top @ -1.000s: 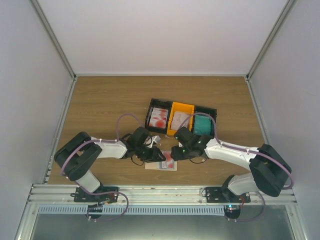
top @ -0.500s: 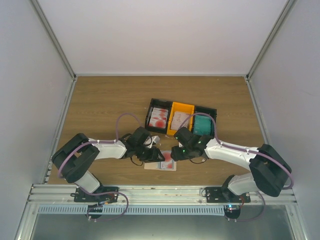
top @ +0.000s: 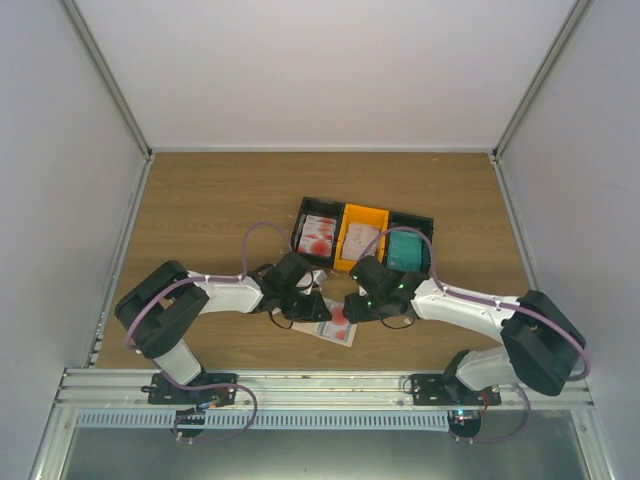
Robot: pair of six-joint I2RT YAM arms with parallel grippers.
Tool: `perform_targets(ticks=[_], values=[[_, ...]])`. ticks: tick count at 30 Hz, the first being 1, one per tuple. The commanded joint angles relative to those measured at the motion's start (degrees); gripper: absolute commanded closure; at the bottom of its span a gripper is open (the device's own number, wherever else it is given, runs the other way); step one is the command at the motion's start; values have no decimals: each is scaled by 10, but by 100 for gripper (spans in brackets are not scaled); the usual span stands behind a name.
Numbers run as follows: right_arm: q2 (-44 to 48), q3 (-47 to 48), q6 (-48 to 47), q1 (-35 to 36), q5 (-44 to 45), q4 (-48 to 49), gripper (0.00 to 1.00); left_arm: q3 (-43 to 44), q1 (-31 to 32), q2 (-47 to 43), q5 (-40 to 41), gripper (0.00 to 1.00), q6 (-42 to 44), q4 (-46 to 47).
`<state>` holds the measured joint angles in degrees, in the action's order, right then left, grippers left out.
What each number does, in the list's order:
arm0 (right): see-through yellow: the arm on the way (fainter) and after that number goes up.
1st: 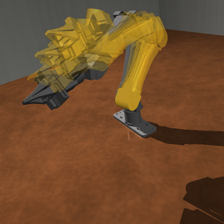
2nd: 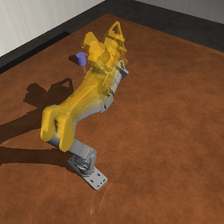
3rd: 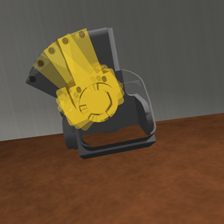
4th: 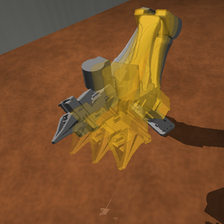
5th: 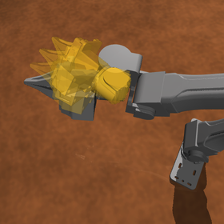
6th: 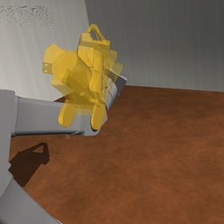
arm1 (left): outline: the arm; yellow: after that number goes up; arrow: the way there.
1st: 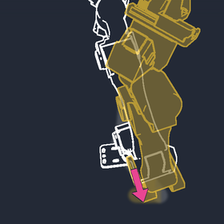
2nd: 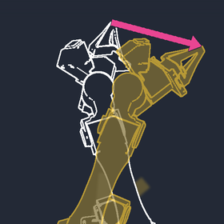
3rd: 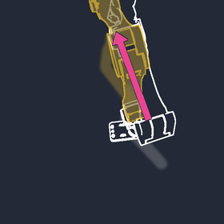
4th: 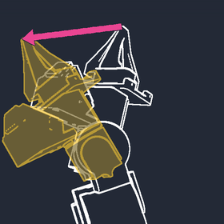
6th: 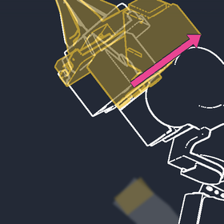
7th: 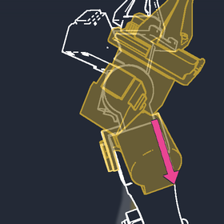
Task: Put the credit cards into the card holder
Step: Insert the credit card into the card holder.
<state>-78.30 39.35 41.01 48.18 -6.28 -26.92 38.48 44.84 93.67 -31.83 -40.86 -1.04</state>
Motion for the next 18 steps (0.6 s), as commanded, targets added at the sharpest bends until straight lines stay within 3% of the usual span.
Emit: perform_targets(ticks=[1,8,18], values=[[19,-9,11,-3,8,9,52,10,5,13,34,87,11,-21],[34,-15,17,-3,7,12,52,7,5,23,46,100,15,-20],[95,-57,73,-9,-60,82,57,-29,-2,33,61,100,-2,1]])
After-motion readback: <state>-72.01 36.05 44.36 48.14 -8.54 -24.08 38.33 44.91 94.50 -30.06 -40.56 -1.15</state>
